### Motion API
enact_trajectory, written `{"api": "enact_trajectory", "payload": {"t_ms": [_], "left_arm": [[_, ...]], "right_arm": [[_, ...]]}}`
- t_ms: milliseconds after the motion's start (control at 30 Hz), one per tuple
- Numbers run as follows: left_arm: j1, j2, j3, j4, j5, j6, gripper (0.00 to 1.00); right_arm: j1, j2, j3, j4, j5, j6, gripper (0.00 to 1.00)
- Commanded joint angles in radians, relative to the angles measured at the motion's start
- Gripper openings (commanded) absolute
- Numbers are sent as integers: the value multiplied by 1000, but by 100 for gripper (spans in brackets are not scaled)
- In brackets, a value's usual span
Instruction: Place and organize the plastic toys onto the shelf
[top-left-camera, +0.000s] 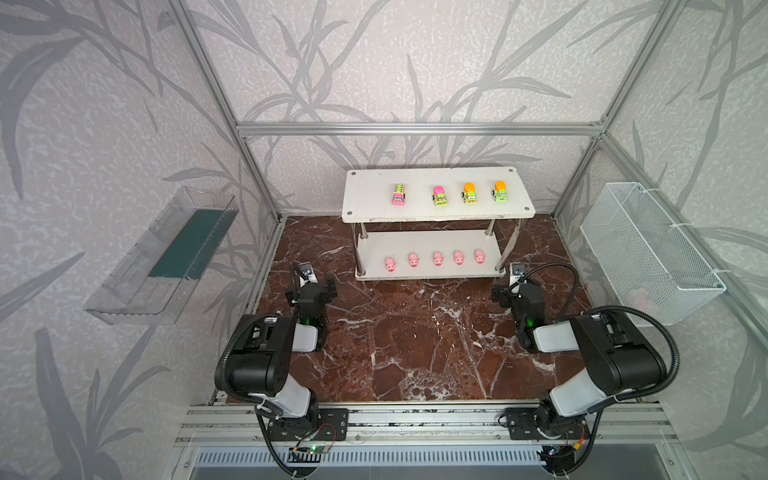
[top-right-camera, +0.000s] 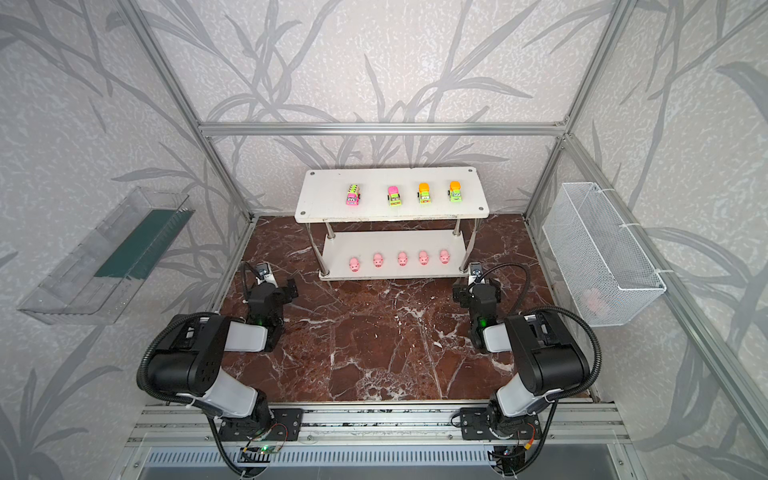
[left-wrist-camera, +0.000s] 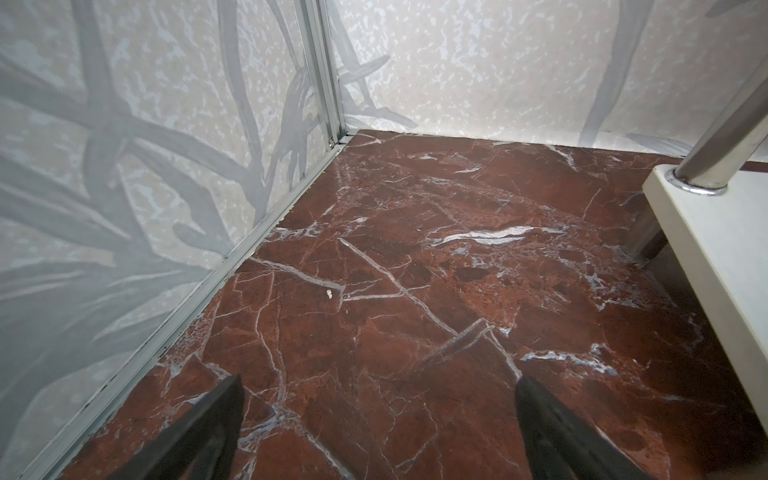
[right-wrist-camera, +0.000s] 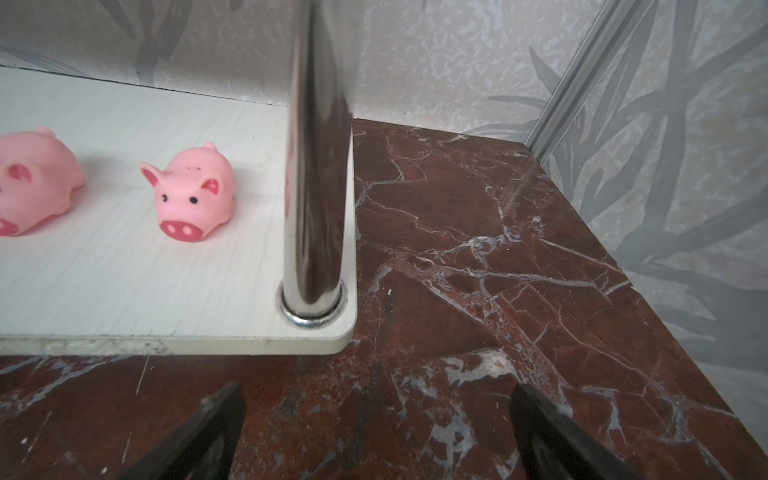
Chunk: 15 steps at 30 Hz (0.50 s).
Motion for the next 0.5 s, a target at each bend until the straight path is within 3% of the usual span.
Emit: {"api": "enact_trajectory", "payload": {"t_ms": [0, 167, 467], "left_arm": [[1, 8, 19, -1, -10, 1, 99], [1, 8, 19, 2, -11, 1, 99], [1, 8, 19, 2, -11, 1, 99]], "right_arm": [[-1, 9, 12, 41, -7, 3, 99], [3, 7, 13, 38, -59, -18, 99], [1, 8, 15, 40, 17, 11, 99]]}}
